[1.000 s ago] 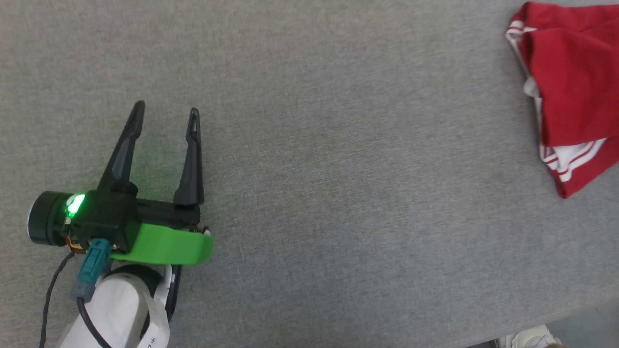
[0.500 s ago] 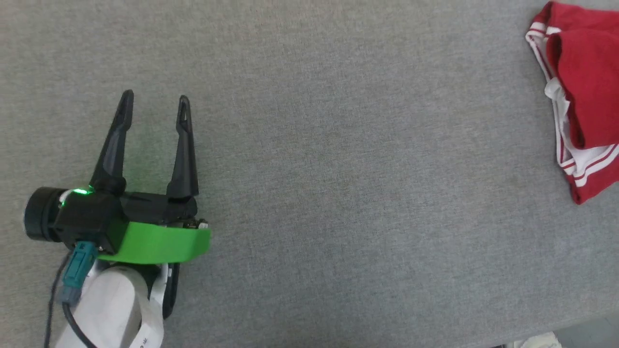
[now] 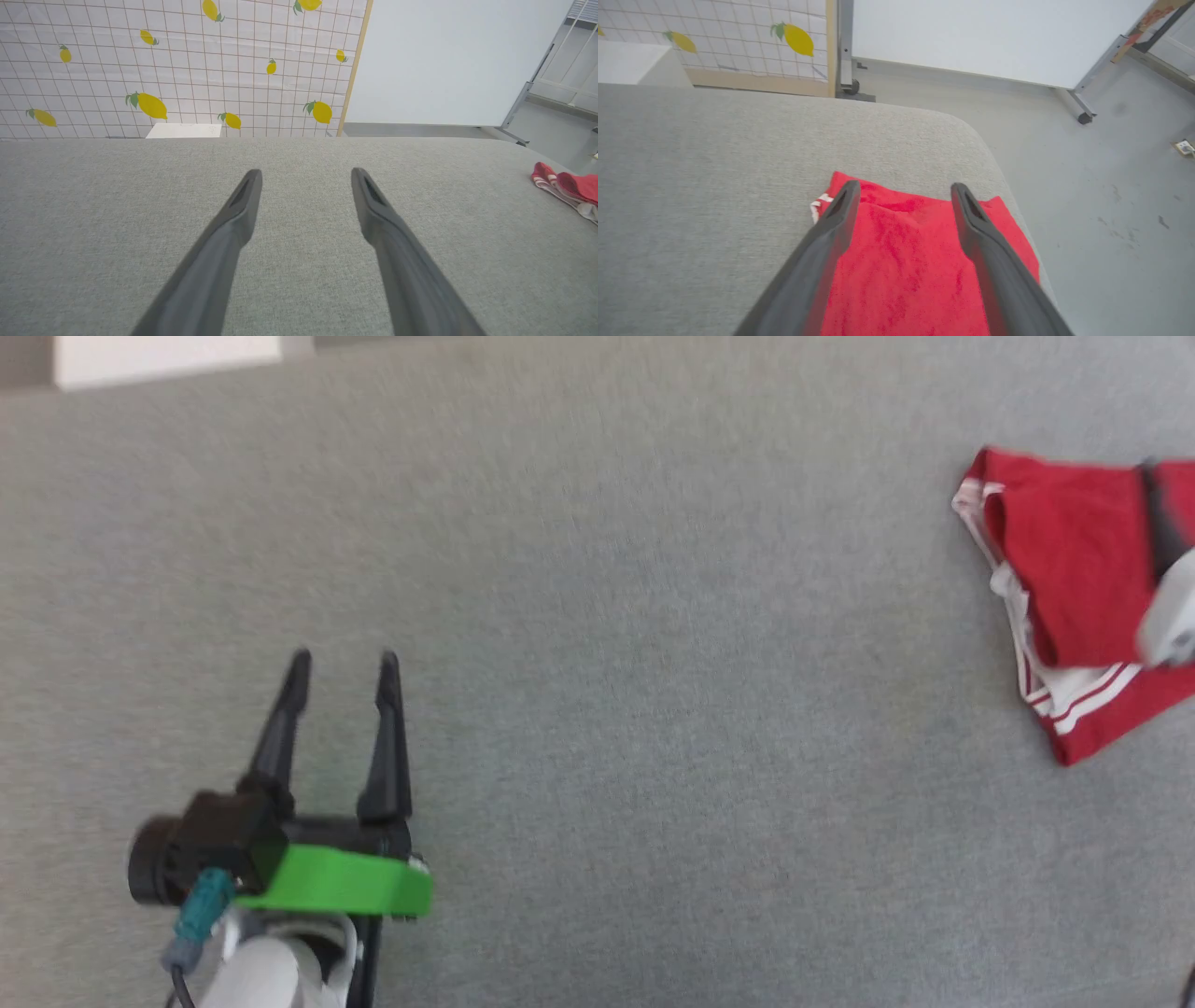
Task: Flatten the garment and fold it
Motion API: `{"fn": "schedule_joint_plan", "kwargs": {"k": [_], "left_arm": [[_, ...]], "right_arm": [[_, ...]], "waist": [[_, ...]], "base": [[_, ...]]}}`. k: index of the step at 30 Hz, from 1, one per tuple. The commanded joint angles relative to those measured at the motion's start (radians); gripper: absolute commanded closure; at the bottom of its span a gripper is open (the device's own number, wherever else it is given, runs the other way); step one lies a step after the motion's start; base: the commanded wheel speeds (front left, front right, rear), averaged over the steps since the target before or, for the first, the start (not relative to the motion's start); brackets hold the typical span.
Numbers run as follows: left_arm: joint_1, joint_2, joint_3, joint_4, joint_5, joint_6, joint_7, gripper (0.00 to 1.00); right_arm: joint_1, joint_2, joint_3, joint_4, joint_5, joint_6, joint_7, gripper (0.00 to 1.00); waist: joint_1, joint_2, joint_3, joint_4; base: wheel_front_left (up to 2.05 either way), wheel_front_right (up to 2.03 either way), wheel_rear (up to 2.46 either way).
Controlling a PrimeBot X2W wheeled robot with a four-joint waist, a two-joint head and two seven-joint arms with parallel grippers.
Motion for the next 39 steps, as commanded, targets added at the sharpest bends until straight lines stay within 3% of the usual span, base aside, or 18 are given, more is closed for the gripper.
{"fn": "schedule_joint_plan", "kwargs": {"k": [1, 10, 11, 16, 23, 33, 34, 39], "left_arm": [[0.018, -0.005, 0.001, 0.011, -0.017, -0.008, -0.01, 0.0], [0.077, -0.015, -0.005, 0.041, -0.039, -0.018, -0.018, 0.0], [0.081, -0.012, -0.017, 0.048, -0.027, -0.02, -0.019, 0.0], [0.1, -0.03, -0.017, 0.06, -0.021, -0.019, -0.025, 0.0], [0.14, -0.068, 0.019, 0.097, -0.014, -0.017, -0.029, 0.0], [0.168, -0.116, 0.053, 0.145, 0.024, -0.063, -0.029, 0.0], [0.156, -0.111, 0.052, 0.146, 0.02, -0.06, -0.024, 1.0], [0.155, -0.112, 0.053, 0.146, 0.021, -0.061, -0.024, 1.0]], "right_arm": [[0.045, 0.021, 0.001, -0.031, 0.008, -0.002, -0.018, 0.0], [0.317, 0.181, -0.037, -0.298, -0.015, -0.002, -0.146, 0.0], [0.387, 0.25, -0.069, -0.376, -0.051, -0.002, -0.205, 0.0], [0.498, 0.318, -0.08, -0.465, -0.137, -0.002, -0.3, 0.0], [0.603, 0.337, -0.079, -0.461, -0.173, -0.002, -0.381, 0.0], [0.637, 0.338, -0.111, -0.313, -0.117, -0.002, -0.438, 0.0], [0.624, 0.337, -0.111, -0.309, -0.124, 0.0, -0.43, 1.0], [0.624, 0.337, -0.111, -0.309, -0.124, 0.0, -0.43, 1.0]], "waist": [[0.0, 0.0, -0.147, 0.048], [0.0, 0.0, -0.273, 0.135], [0.0, 0.0, -0.28, 0.16], [0.0, 0.0, -0.282, 0.187], [0.0, 0.0, -0.283, 0.208], [0.0, 0.0, -0.303, 0.222], [0.0, 0.0, -0.302, 0.221], [0.0, 0.0, -0.303, 0.221]], "base": [[0.0, 0.0, 0.0], [0.0, 0.0, 0.0], [0.0, 0.0, 0.0], [0.0, 0.0, 0.0], [0.0, 0.0, 0.0], [0.0, 0.0, 0.0], [0.0, 0.0, 0.0], [0.0, 0.0, 0.0]]}}
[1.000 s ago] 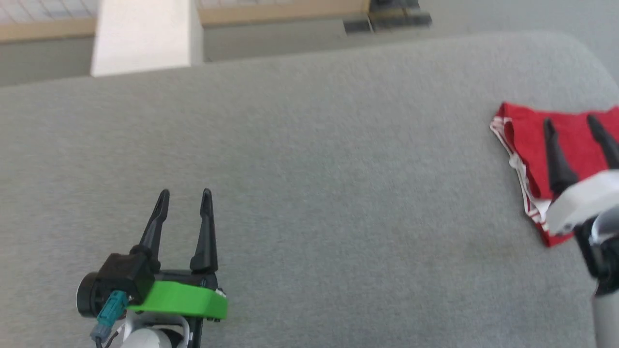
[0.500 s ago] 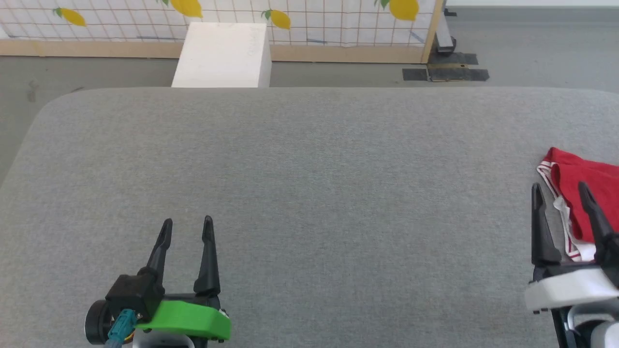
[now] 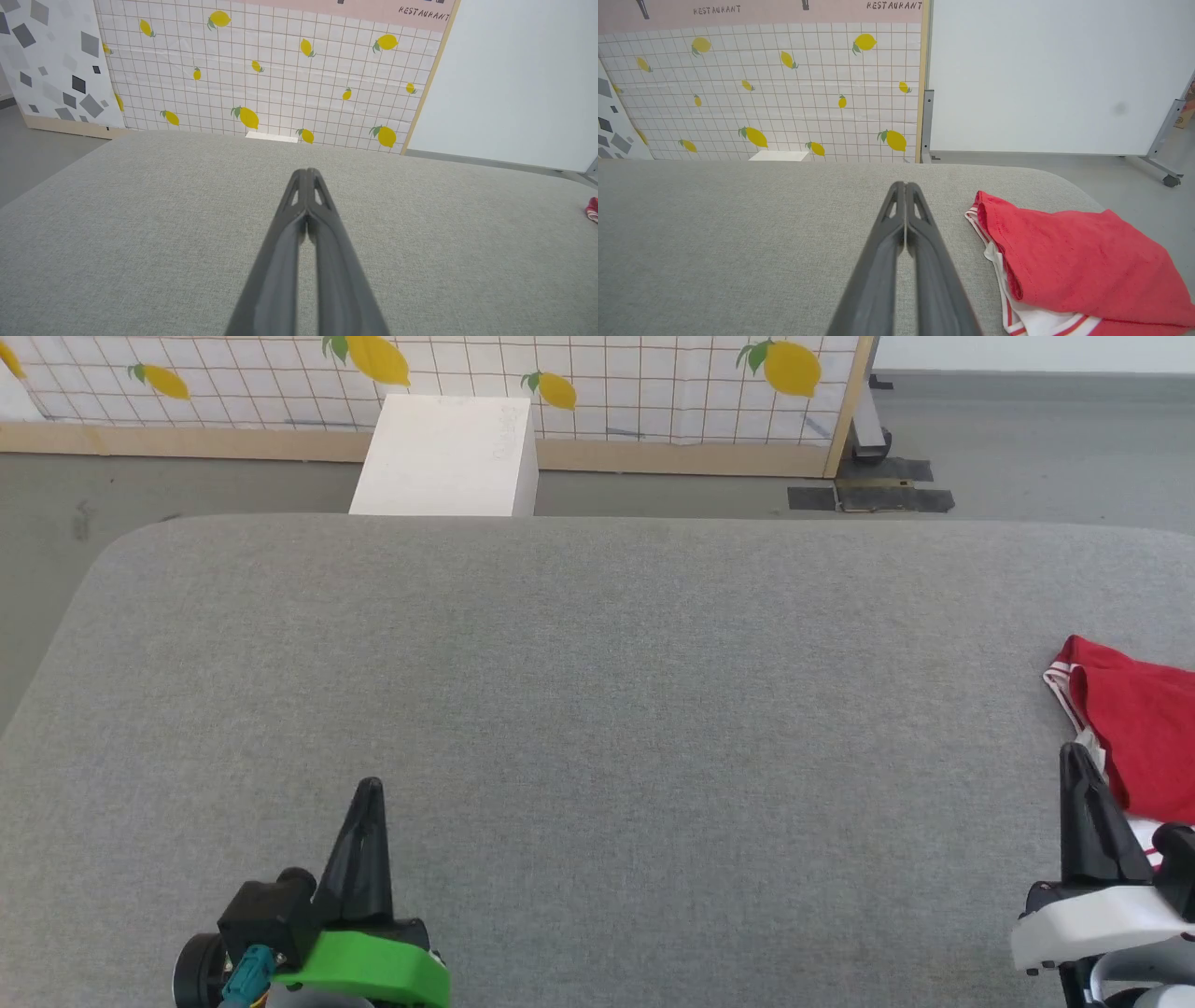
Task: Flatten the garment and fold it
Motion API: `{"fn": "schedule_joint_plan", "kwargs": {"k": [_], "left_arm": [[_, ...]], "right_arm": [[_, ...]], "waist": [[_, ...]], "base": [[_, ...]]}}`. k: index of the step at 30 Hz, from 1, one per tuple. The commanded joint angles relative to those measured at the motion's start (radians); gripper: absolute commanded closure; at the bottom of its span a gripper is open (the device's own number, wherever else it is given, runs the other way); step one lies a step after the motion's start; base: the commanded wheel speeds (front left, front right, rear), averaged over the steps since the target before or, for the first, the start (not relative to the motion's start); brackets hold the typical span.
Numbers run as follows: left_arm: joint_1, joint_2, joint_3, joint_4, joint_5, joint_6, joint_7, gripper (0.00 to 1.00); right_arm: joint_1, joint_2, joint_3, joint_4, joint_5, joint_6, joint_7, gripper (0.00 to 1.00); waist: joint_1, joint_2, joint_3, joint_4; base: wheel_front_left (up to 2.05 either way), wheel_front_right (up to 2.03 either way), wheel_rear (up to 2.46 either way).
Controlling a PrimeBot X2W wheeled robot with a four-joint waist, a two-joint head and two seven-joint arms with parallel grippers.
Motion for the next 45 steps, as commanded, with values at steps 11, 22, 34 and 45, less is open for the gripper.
{"fn": "schedule_joint_plan", "kwargs": {"k": [11, 22, 34, 45], "left_arm": [[-0.006, -0.014, 0.022, 0.004, 0.031, -0.015, 0.023, 1.0], [-0.011, -0.027, 0.044, 0.007, 0.061, -0.03, 0.046, 1.0], [-0.017, -0.042, 0.067, 0.011, 0.094, -0.046, 0.07, 1.0], [-0.023, -0.057, 0.092, 0.015, 0.129, -0.063, 0.096, 1.0]], "right_arm": [[-0.003, 0.0, 0.02, -0.003, -0.004, 0.0, 0.014, 1.0], [-0.005, 0.0, 0.039, -0.006, -0.007, 0.0, 0.028, 1.0], [-0.008, 0.0, 0.059, -0.009, -0.011, 0.0, 0.043, 1.0], [-0.01, 0.0, 0.081, -0.012, -0.015, -0.001, 0.059, 1.0]], "waist": [[0.0001, 0.0, -0.005, -0.004], [0.0001, 0.0, -0.01, -0.009], [0.0001, 0.0, -0.016, -0.013], [0.0001, 0.0, -0.022, -0.018]], "base": [[0.0, 0.0, 0.0], [0.0, 0.0, 0.0], [0.0, 0.0, 0.0], [0.0, 0.0, 0.0]]}}
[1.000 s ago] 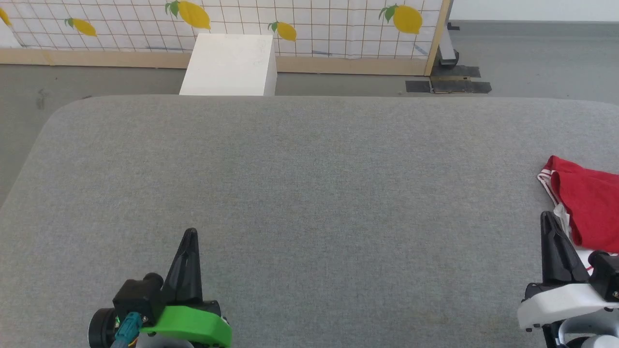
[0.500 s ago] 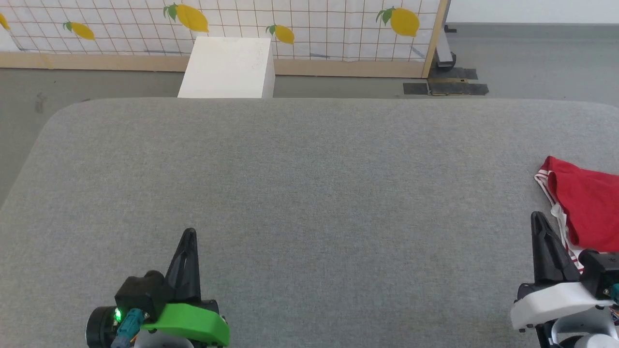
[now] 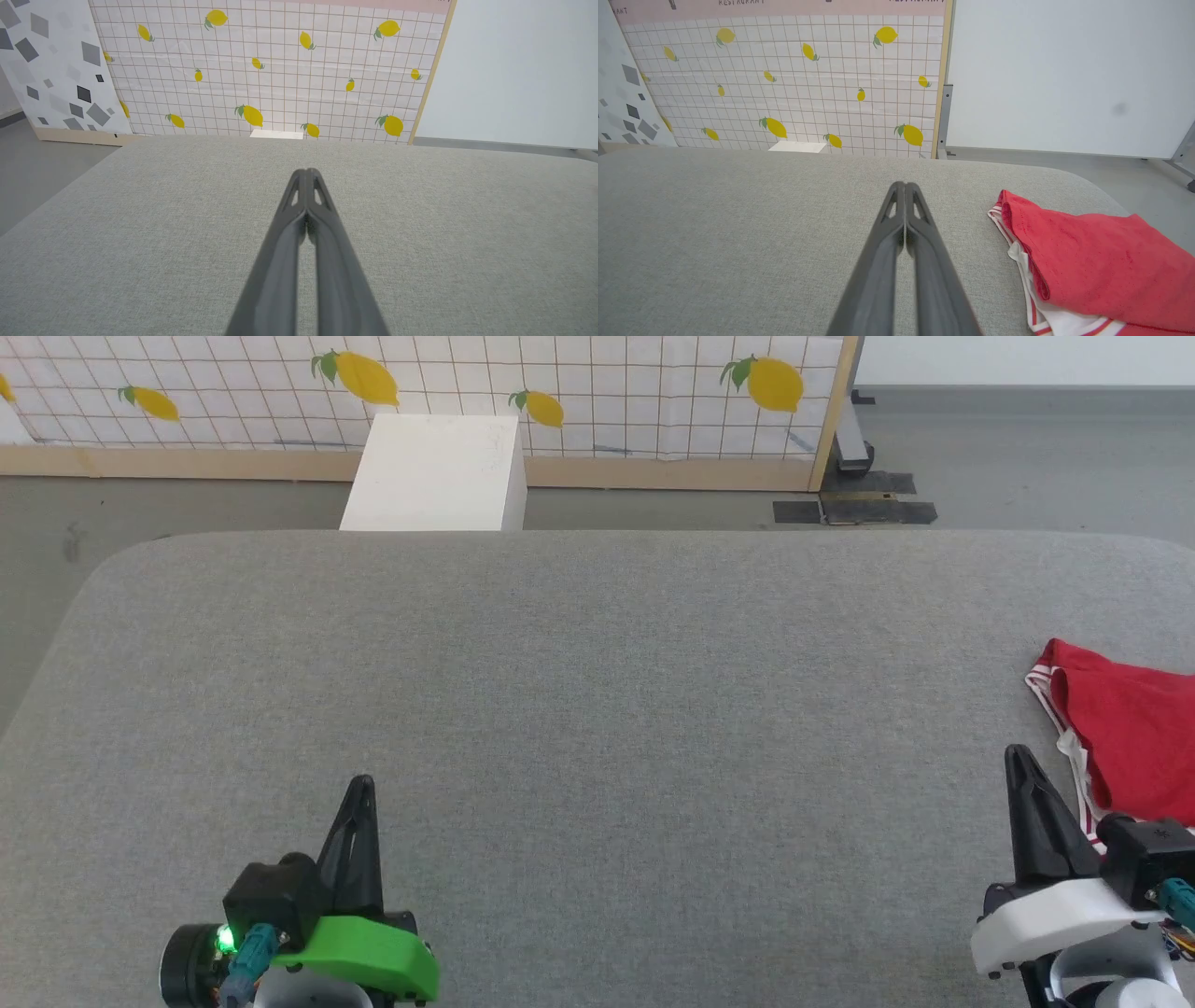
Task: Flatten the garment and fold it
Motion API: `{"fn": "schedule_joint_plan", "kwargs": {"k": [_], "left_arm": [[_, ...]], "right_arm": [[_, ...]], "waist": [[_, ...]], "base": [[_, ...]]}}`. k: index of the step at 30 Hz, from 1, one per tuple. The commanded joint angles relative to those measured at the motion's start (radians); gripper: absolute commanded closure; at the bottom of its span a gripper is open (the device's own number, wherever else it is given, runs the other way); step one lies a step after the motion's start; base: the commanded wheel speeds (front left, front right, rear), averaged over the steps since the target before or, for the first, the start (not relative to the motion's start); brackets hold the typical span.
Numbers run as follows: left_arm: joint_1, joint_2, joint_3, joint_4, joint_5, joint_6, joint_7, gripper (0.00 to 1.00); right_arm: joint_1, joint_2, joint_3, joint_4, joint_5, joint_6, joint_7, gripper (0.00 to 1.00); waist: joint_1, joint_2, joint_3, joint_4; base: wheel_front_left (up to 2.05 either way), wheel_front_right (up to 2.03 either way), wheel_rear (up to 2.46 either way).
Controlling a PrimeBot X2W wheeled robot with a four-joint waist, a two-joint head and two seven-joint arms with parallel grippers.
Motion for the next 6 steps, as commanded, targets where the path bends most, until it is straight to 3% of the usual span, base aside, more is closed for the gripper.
{"fn": "schedule_joint_plan", "kwargs": {"k": [1, 6], "left_arm": [[-0.018, -0.01, 0.01, 0.005, 0.012, -0.01, 0.009, 1.0], [-0.021, -0.016, 0.019, 0.006, 0.025, -0.016, 0.019, 1.0]], "right_arm": [[-0.009, 0.0, 0.006, -0.005, -0.009, -0.001, 0.006, 1.0], [-0.01, 0.0, 0.014, -0.006, -0.01, -0.001, 0.012, 1.0]], "waist": [[0.0, 0.0, -0.001, -0.001], [0.0, 0.0, -0.003, -0.002]], "base": [[0.0, 0.0, 0.0], [0.0, 0.0, 0.0]]}}
